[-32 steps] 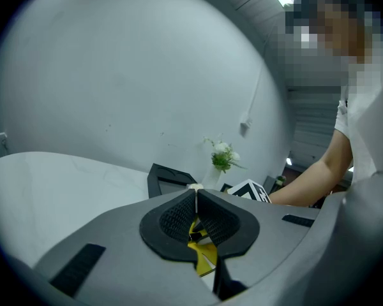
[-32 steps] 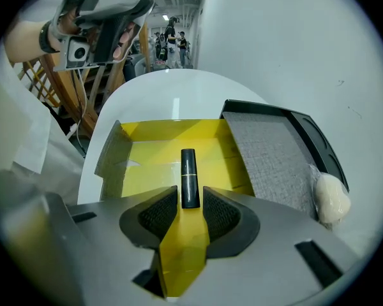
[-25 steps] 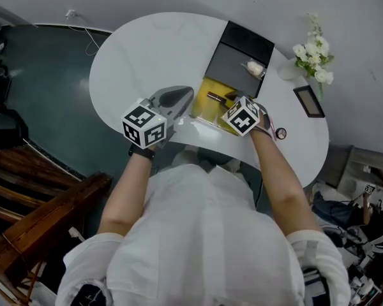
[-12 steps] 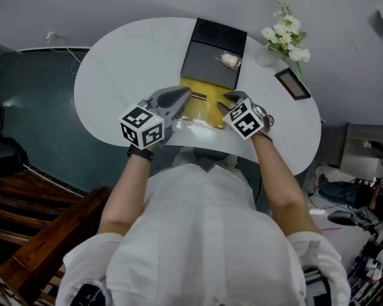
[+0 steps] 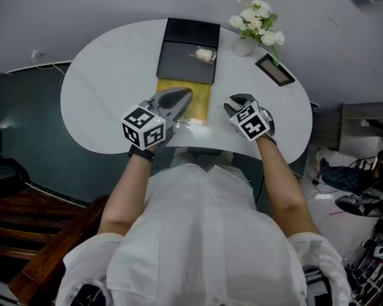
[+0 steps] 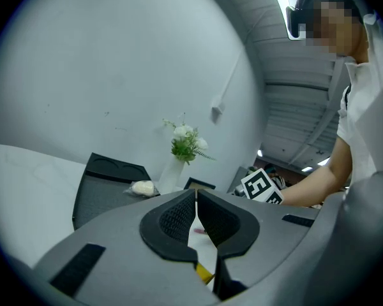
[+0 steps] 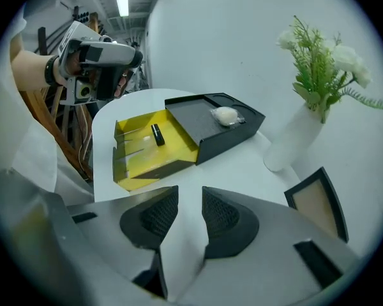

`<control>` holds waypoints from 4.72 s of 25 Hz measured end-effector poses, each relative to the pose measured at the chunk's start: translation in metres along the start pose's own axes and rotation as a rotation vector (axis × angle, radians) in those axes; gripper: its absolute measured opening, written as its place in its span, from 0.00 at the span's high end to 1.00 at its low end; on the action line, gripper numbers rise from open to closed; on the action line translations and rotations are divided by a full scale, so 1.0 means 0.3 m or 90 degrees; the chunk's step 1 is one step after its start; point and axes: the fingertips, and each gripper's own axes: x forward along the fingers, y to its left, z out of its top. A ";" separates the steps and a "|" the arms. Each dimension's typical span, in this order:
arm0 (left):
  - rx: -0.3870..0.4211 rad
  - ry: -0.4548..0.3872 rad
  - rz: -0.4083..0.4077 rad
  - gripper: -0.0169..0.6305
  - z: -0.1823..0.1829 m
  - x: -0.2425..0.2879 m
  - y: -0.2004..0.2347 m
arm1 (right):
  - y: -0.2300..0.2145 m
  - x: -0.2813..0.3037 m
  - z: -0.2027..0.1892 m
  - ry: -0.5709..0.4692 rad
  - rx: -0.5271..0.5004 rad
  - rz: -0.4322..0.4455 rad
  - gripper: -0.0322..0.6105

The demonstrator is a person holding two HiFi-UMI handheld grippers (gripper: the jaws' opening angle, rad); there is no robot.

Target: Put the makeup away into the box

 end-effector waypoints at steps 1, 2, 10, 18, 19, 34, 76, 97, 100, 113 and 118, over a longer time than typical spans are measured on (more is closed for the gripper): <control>0.001 0.002 -0.004 0.94 -0.001 0.014 -0.010 | -0.009 -0.005 -0.023 0.005 0.004 -0.003 0.78; 0.001 0.003 -0.008 0.94 -0.002 0.026 -0.018 | -0.017 -0.010 -0.044 0.010 0.009 -0.006 0.78; 0.002 0.020 -0.020 0.94 -0.017 0.089 -0.056 | -0.065 -0.001 -0.205 0.069 0.033 -0.013 0.78; -0.002 0.029 -0.011 0.94 -0.028 0.097 -0.045 | -0.101 0.044 -0.282 0.118 0.042 -0.014 0.79; -0.003 0.030 -0.010 0.94 -0.029 0.096 -0.042 | -0.105 0.050 -0.287 0.124 0.041 -0.013 0.80; -0.016 0.025 0.009 0.94 -0.037 0.063 0.008 | -0.103 0.102 -0.323 0.179 0.057 0.011 0.85; -0.038 -0.061 0.090 0.94 0.008 -0.218 0.162 | 0.006 0.081 0.168 0.125 -0.135 0.020 0.88; -0.055 -0.070 0.138 0.94 -0.008 -0.381 0.269 | 0.333 0.299 0.361 0.142 -0.291 0.133 0.88; -0.058 -0.069 0.144 0.94 -0.012 -0.398 0.283 | 0.361 0.324 0.357 0.146 -0.296 0.146 0.88; -0.066 -0.070 0.162 0.94 -0.027 -0.438 0.308 | 0.420 0.392 0.330 0.157 -0.320 0.159 0.88; -0.066 -0.069 0.162 0.94 -0.030 -0.440 0.302 | 0.422 0.396 0.326 0.149 -0.323 0.154 0.88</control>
